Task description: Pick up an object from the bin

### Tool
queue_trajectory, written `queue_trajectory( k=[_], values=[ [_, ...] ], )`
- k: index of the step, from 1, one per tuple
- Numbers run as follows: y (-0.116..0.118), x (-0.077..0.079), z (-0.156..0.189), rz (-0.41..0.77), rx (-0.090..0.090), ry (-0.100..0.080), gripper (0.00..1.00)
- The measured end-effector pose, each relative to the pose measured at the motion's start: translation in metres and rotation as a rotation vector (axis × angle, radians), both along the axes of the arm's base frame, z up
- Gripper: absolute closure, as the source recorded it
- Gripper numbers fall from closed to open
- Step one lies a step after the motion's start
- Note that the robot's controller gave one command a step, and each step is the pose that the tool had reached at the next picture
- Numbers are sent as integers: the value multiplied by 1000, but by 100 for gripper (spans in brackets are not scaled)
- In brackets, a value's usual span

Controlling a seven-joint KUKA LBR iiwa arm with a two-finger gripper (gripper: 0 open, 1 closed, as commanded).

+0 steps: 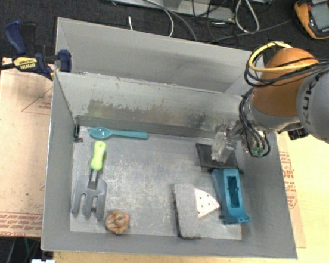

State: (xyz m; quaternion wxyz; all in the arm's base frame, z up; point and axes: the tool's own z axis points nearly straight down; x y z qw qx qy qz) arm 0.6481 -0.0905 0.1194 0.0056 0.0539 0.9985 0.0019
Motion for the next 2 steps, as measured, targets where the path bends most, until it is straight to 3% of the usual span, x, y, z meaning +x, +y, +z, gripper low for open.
queue_trajectory(
  k=[1, 2],
  values=[
    [0, 0, 0, 0, 0, 0, 0],
    [0, 0, 0, 0, 0, 0, 100]
  ],
)
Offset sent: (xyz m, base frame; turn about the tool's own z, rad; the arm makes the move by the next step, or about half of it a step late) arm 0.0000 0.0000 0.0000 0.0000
